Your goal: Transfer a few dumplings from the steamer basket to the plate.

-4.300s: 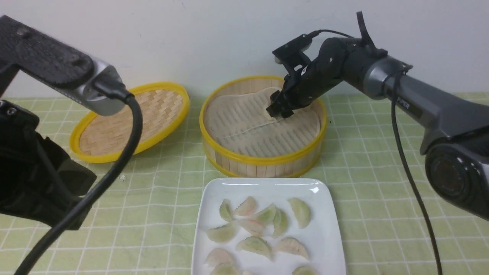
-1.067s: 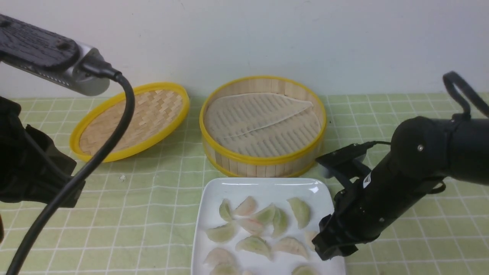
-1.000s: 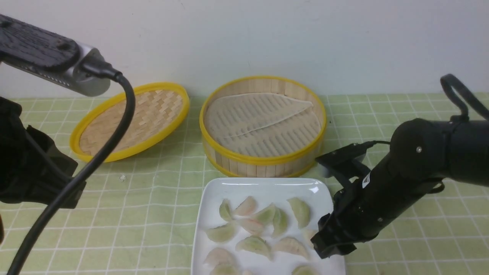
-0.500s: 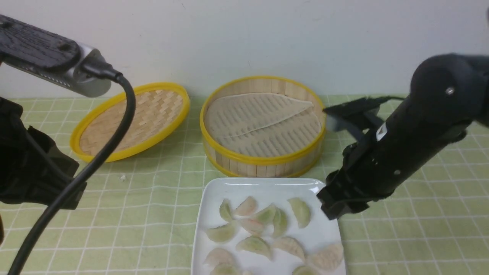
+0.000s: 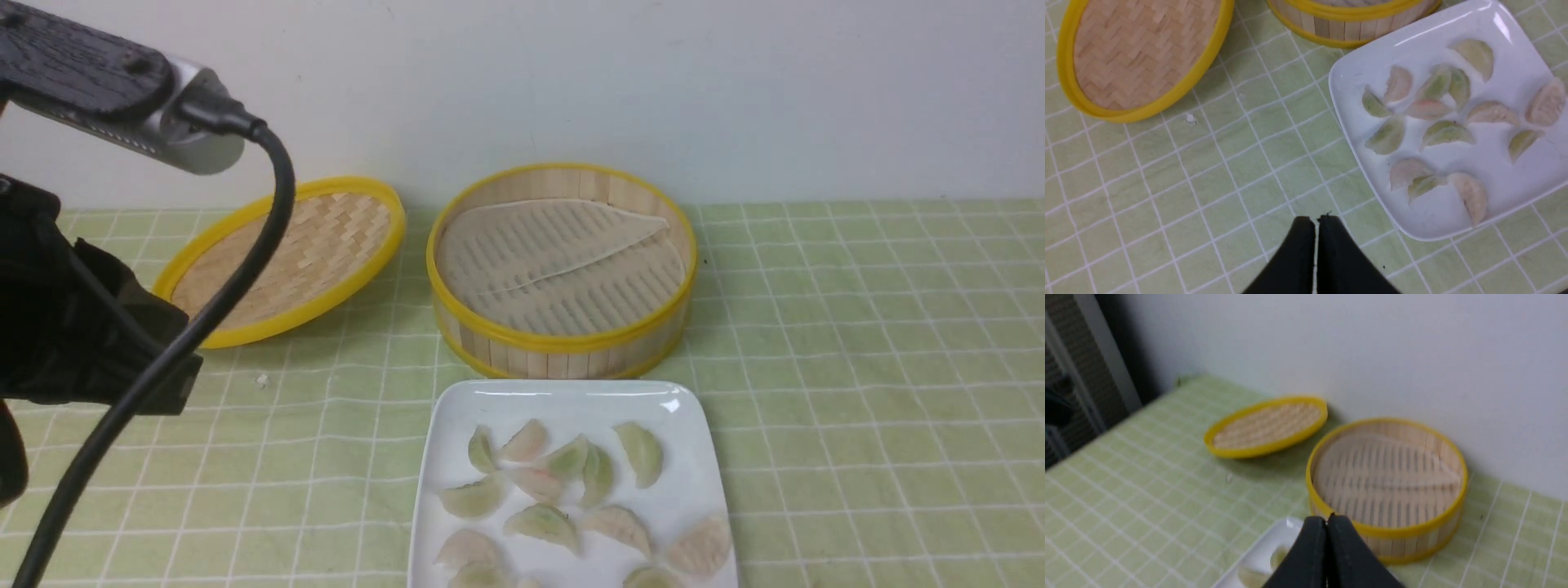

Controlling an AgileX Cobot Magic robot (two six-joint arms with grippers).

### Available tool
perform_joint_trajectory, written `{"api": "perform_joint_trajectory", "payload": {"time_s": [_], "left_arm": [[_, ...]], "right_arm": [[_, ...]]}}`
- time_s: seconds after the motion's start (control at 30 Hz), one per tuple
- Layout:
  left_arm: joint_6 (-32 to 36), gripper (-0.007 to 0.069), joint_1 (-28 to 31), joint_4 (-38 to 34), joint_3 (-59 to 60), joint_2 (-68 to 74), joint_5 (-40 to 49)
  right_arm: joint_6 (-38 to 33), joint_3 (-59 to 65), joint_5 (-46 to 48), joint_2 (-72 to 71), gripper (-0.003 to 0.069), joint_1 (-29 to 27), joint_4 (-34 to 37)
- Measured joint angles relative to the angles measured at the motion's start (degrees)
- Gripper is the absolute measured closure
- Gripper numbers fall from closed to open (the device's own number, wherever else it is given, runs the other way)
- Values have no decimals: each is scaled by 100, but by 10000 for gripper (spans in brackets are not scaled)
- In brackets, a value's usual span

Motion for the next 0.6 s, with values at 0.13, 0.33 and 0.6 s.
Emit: {"api": "perform_joint_trajectory", "payload": {"time_s": [0.13,0.33,0.6], "left_arm": [[0,631,0,0,0,0,-266],[5,631,0,0,0,0,-434],[93,631,0,6,16,-138,-587]], "right_arm": [[206,1439,-848,-1587,673,0,-307],[1161,2580,-1542,-2874,673,0,-951],[1680,2784,-2159,-2975,673,0,-1461]]}}
